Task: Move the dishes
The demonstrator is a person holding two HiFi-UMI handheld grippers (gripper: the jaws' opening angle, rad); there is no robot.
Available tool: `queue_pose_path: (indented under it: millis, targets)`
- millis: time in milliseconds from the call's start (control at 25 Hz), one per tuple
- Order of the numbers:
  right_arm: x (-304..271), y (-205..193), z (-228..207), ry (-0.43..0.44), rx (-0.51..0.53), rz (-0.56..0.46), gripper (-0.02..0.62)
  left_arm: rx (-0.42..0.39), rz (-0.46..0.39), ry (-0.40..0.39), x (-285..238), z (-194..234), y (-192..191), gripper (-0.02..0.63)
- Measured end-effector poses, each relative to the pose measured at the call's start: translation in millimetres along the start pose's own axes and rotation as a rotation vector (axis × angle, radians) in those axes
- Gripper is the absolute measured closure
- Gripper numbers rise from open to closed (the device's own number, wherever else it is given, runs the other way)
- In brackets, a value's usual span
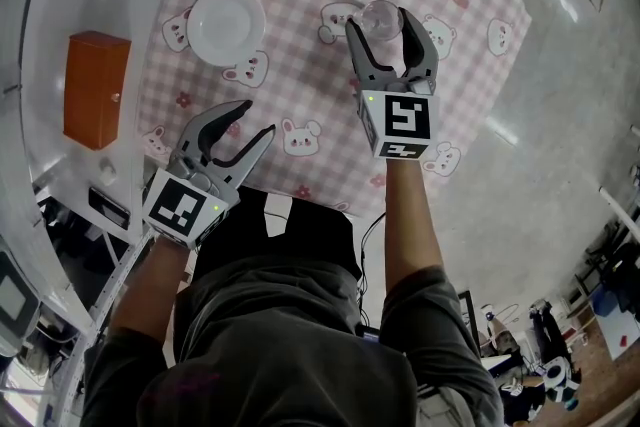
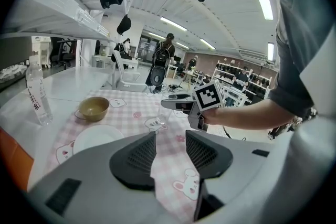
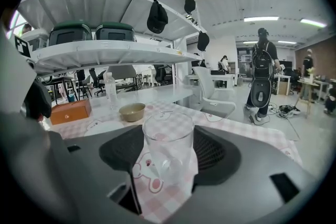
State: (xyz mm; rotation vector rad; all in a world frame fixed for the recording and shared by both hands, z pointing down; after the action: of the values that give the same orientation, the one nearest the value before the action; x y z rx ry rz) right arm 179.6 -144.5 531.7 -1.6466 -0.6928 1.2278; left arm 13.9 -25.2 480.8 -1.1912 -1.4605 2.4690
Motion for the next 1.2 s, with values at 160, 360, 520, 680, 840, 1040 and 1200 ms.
queue_pose_path:
  millis: [160,360,520,680,840,1040,1200]
  targets:
    - [-0.3,0.2,-1.8,-0.017,0.009,-0.004,0.313,0.004,0.008,-0.001,-0.8,0.7,0.2,0.428]
    - [-0.7,0.3,-3.1,-0.018,0.005,-0.001,0.314,0.004,0.003,0.006,-1.0,3.0,2.4,0.428]
    - [0.3,-0.8,-1.6,-0.014,0.011,0.006,0.314,-0.004,-0.011,0.007,0.1,4.3,3.9,0.428]
    - [3.6,-0.4,0.1,-0.019,0.013,0.013,0.316,0.004,0.004,-0.006,2.8,2.0,4.3,0.428]
    - [7.6,-0.6,3.8,-0.020,0.012,0.013,0.316,-0.008,-0.019,-0.008,4.6,5.1,4.0,0.428]
    - [15.6,0.0,9.8,-0.032,0.014,0.022,0.316,-0.011,-0.012,-0.029,11.2,3.2,4.6,0.430]
    - [23.6,3.5,17.9,-0.042,0.012,0.024,0.316,-0.033,-0.022,-0.044,19.2,3.9,8.6,0.430]
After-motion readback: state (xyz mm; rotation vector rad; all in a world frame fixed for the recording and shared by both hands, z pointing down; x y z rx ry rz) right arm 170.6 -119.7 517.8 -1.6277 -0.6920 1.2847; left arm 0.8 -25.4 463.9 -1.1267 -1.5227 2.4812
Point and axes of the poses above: the fingertips, and each gripper's own axes: x backward along the fingers, z to its left, y out of its top, the point moved 1 cm from there along x, backward along the fingers, and after that the axes turned 2 degrees about y, right-handed, at the moved point
